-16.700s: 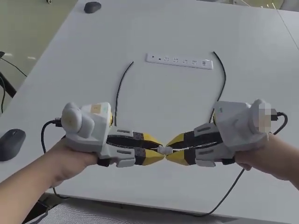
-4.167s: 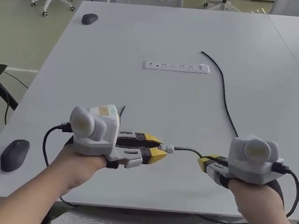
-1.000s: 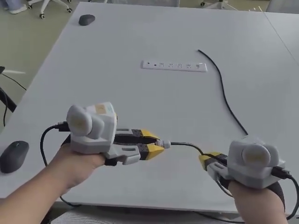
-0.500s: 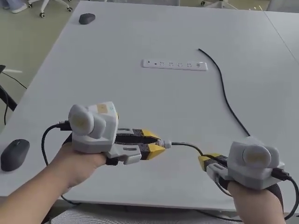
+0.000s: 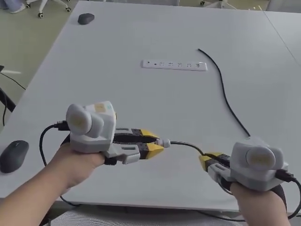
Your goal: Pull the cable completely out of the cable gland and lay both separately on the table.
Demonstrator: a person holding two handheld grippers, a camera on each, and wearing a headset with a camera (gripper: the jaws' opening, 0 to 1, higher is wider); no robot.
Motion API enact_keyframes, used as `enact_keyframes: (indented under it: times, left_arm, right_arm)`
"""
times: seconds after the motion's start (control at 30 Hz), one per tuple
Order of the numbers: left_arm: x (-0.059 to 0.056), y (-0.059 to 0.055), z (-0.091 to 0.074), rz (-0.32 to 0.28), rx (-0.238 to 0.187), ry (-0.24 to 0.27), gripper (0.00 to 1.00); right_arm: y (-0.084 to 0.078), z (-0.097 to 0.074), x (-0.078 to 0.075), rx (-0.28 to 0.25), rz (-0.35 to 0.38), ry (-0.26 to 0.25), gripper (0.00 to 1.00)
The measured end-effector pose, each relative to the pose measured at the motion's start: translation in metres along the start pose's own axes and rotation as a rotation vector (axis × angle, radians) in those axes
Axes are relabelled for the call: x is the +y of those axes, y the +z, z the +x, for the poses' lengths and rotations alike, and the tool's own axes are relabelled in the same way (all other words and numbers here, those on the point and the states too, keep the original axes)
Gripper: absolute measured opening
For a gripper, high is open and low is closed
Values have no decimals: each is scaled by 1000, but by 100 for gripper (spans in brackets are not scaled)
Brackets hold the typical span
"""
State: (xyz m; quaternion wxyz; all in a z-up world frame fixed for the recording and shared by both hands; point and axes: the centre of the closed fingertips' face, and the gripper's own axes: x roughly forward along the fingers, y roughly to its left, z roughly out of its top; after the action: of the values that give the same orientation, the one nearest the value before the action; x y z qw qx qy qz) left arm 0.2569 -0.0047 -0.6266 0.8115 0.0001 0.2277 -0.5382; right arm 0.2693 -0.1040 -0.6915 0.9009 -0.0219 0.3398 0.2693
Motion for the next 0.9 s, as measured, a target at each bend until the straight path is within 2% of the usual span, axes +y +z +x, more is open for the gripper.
enact_keyframes:
  times: [0.07,0.2,0.33,0.47,0.6,0.67,0.77,0.9]
  left_arm:
    - [0,-1,1,3,7,0,15]
    - [0,-4,1,12,20,-2,15]
    - [-1,-4,1,11,20,-3,15]
    - [-1,-4,2,12,24,-5,15]
    - [-1,-4,2,12,22,-4,15]
    - [-1,-4,2,13,23,-5,15]
    - [0,-4,2,16,27,-6,15]
    - [0,-5,4,21,33,-8,15]
  right_arm:
    - [3,-3,4,-11,-16,10,9]
    - [14,-9,16,-35,-111,40,17]
    - [31,-13,35,-46,-287,74,19]
    - [46,-11,54,-55,-450,91,18]
    - [50,-3,68,-38,-581,115,16]
    - [50,0,72,-35,-621,120,15]
    - [50,3,78,-22,-633,132,13]
    - [50,7,81,-14,-709,133,9]
